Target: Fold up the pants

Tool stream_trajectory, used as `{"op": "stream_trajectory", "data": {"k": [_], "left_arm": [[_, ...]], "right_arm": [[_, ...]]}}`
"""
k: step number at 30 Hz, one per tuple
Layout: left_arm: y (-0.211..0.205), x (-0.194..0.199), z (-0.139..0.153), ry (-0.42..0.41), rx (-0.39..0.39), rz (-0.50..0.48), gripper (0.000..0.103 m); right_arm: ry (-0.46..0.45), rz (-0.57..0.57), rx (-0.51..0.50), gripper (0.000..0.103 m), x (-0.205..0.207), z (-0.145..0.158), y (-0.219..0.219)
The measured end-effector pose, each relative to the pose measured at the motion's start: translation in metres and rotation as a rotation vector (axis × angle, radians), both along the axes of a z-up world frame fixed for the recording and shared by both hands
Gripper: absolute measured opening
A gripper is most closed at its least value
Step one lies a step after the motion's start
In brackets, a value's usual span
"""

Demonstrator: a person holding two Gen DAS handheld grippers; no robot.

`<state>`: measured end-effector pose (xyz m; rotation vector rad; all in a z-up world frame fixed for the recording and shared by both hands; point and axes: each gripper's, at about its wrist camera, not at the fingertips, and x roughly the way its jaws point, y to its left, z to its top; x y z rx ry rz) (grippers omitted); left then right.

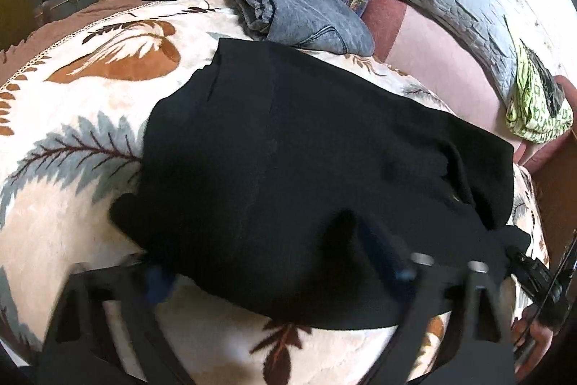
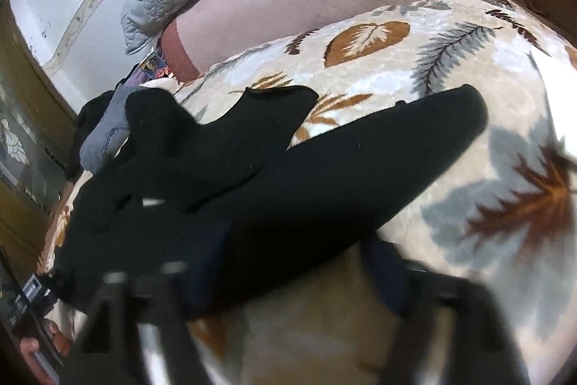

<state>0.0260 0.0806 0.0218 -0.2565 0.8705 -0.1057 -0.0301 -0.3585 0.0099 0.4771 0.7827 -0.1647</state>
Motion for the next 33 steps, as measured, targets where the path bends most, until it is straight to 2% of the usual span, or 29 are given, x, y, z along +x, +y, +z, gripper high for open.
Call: {"op": "stream_trajectory", "data": {"k": [2, 3, 4, 5, 9, 12, 14, 15, 16, 18, 21, 23, 28, 29, 30, 31, 33], "left_arm": [[0.0, 0.002, 0.0, 0.0, 0.036, -0.002, 0.024], [0.001, 0.002, 0.001, 0.002, 0.023, -0.014, 0.016], [0.003, 0.001, 0.002, 0.001, -0.007, -0.027, 0.013], [0.004, -0.001, 0.005, -0.005, -0.016, -0.03, 0.012], [0.003, -0.019, 0.022, -0.024, 0.032, -0.076, 0.011], [0.006, -0.035, 0.027, -0.017, 0.05, -0.097, 0.011], [0.008, -0.035, 0.021, 0.002, 0.051, -0.093, 0.011], [0.009, -0.033, 0.018, 0.02, 0.046, -0.084, 0.011], [0.011, -0.03, 0.015, 0.031, 0.031, -0.078, 0.011], [0.013, -0.028, 0.013, 0.027, 0.025, -0.078, 0.011], [0.014, -0.028, 0.01, 0.03, 0.019, -0.079, 0.011], [0.013, -0.027, 0.009, 0.031, 0.019, -0.077, 0.011], [0.014, -0.027, 0.007, 0.032, 0.017, -0.075, 0.011], [0.014, -0.027, 0.007, 0.031, 0.016, -0.075, 0.011], [0.015, -0.027, 0.007, 0.031, 0.014, -0.075, 0.011], [0.015, -0.027, 0.006, 0.033, 0.012, -0.074, 0.011], [0.017, -0.027, 0.006, 0.034, 0.0, -0.073, 0.011]], "right_arm": [[-0.017, 0.002, 0.055, 0.014, -0.004, 0.004, -0.004], [-0.027, 0.004, 0.064, 0.011, -0.007, 0.008, -0.004], [-0.032, 0.009, 0.061, 0.011, -0.01, 0.013, -0.002], [-0.034, 0.016, 0.051, 0.011, -0.015, 0.019, 0.001], [-0.019, 0.056, 0.047, 0.011, -0.04, 0.04, 0.012], [0.02, 0.093, 0.042, 0.013, -0.055, 0.042, 0.02], [0.091, 0.102, 0.038, 0.022, -0.059, 0.03, 0.02], [0.117, 0.084, 0.035, 0.032, -0.06, 0.026, 0.016], [0.135, 0.06, 0.036, 0.035, -0.064, 0.023, 0.009], [0.114, 0.009, 0.059, 0.045, -0.077, 0.028, -0.009], [0.115, -0.103, -0.021, 0.067, -0.095, 0.041, -0.036], [0.135, -0.15, -0.071, 0.067, -0.098, 0.045, -0.053], [0.171, -0.152, -0.067, 0.067, -0.078, 0.028, -0.075], [0.173, -0.127, -0.061, 0.057, -0.071, 0.022, -0.075], [0.176, -0.102, -0.059, 0.012, -0.069, 0.019, -0.074], [0.184, -0.094, -0.064, 0.007, -0.068, 0.018, -0.073], [0.099, -0.102, -0.049, 0.007, -0.082, 0.034, -0.071]]}}
